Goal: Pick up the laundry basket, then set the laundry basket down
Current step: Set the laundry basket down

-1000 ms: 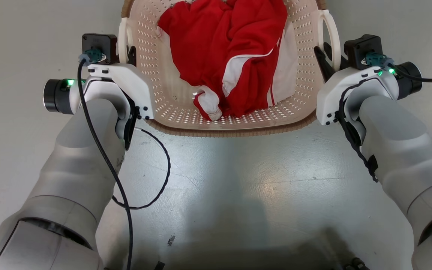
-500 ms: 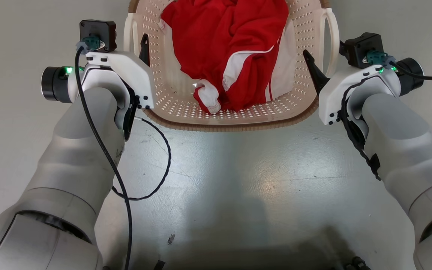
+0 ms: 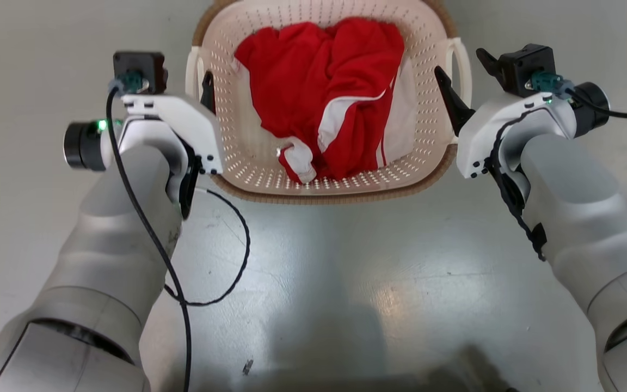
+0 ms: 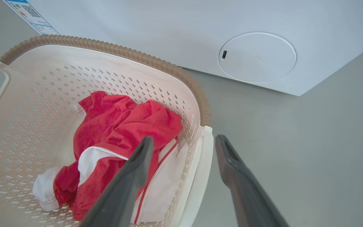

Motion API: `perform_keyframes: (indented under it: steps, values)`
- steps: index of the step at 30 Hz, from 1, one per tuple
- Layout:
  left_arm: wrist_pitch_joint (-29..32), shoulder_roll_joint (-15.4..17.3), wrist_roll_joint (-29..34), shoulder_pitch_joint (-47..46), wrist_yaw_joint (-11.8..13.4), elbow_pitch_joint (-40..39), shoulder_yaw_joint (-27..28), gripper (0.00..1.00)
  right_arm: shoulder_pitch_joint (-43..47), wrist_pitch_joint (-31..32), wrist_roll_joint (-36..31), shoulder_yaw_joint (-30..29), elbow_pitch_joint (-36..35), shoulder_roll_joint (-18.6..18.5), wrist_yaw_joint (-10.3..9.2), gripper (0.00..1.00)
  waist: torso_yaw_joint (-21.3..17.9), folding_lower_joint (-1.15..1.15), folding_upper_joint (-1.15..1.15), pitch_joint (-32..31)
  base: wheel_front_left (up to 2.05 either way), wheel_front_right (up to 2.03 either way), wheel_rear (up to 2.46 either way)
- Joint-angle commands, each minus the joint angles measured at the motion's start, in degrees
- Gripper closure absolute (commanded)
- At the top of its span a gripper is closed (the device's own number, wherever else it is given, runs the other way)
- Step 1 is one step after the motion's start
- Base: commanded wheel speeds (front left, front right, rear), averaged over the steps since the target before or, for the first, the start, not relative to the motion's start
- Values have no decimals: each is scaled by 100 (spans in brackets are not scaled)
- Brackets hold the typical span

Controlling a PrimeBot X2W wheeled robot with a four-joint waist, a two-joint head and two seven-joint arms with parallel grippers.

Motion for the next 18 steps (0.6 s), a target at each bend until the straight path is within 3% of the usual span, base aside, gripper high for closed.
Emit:
perform_keyframes:
  steps: [1,18]
  values:
    - [-57,168,-88,176,73,-37,106,0,408,-54,-97,-41,-108,86,33,0,-15,0,0,-128,0,0,0]
    - [-204,166,-405,1157,1,-128,358,0,1321,-54,-868,-873,-609,-15,33,0,5,0,0,-1643,0,0,0]
